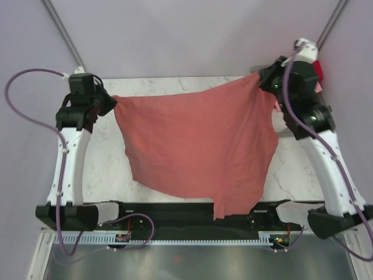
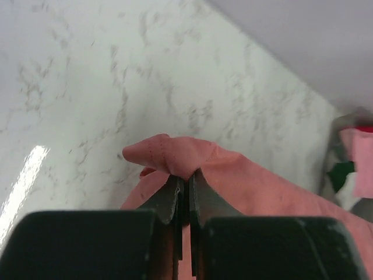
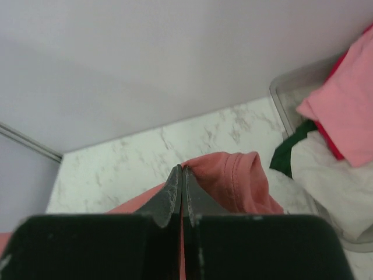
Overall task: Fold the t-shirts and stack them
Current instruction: Flatten the tshirt out
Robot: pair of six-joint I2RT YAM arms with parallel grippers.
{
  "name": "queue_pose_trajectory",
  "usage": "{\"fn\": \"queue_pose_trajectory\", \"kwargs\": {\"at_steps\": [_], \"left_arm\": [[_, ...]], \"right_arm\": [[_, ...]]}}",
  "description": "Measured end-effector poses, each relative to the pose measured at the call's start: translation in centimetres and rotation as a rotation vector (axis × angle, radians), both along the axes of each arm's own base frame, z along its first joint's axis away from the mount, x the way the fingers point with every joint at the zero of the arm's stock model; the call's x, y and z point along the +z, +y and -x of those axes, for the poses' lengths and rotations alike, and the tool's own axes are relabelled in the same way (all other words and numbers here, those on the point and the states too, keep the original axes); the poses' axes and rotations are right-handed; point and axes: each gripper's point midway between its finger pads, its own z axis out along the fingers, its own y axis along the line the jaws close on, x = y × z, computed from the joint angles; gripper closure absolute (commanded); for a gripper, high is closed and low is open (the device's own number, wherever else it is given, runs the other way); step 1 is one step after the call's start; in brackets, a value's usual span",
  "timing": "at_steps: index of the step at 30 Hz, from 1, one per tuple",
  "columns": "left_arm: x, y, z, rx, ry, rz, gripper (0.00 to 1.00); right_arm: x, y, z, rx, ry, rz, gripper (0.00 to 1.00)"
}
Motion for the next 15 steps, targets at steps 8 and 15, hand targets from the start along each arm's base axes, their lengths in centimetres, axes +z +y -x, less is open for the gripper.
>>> {"fn": "queue_pose_trajectory", "kwargs": {"at_steps": [8, 15], "left_arm": [[-19.5, 1.3, -5.9, 0.119, 0.443, 0.002, 0.98], [-22.6, 1.0, -16.4, 0.116, 0.420, 0.018, 0.25]], "right_arm": [[-21.2, 3.7, -12.3, -0.030, 0.427, 0.090, 1.00], [-28.5, 4.0, -22.7, -0.070, 0.494, 0.045, 0.06]]}}
